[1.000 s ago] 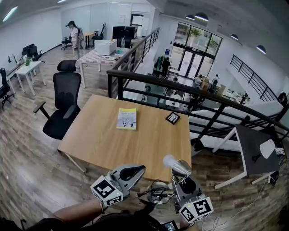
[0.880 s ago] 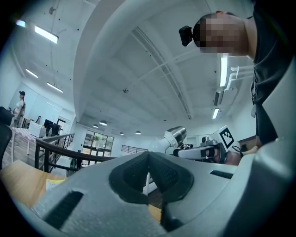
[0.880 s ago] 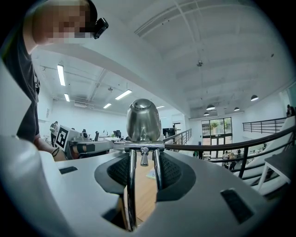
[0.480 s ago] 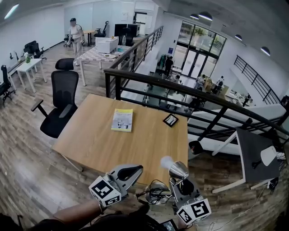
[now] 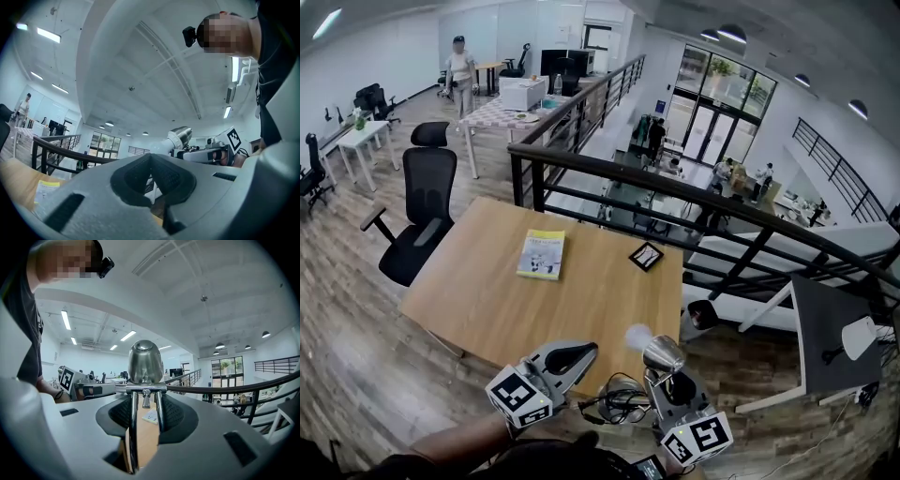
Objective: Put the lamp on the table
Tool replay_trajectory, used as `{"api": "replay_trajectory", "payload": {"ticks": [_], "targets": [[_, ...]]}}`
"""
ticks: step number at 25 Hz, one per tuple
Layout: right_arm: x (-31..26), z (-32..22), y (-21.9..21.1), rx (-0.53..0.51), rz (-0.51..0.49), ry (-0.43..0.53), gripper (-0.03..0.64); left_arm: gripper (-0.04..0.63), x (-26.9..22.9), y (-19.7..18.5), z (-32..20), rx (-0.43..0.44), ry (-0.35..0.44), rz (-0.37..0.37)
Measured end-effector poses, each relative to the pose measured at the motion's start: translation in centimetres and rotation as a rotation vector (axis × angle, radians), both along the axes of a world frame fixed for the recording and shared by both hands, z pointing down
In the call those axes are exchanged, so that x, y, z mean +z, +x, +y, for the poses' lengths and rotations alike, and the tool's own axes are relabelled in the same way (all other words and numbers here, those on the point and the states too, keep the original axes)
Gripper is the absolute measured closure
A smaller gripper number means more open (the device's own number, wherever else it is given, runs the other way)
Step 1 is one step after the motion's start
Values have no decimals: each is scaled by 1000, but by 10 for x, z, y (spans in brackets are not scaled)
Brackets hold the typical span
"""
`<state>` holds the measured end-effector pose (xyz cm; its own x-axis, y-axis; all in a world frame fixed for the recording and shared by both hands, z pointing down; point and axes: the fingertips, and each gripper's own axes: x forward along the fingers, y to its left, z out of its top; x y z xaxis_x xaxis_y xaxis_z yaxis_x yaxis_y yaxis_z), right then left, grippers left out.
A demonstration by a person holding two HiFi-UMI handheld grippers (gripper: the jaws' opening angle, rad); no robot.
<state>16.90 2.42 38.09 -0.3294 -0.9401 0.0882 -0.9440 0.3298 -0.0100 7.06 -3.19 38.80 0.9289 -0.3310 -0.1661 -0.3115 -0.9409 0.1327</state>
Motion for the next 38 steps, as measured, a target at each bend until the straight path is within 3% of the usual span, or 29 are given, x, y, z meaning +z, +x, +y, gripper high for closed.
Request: {"api": "replay_trajectory", "payload": {"ticks": [8,22,29,38], "targets": [[-1,-15,39,-18,32,5,489,586,-1,43,-6,-5,23,0],[4,-46,63,7,4,-20,489,586,6,63,-48,14,-18,6],[5,-70,55,19,7,-25,489,588,-1,57,-76,27,-9,25],[6,-126,35,107,9,-21,489,586,0,25,-138,71,-10,44]]}}
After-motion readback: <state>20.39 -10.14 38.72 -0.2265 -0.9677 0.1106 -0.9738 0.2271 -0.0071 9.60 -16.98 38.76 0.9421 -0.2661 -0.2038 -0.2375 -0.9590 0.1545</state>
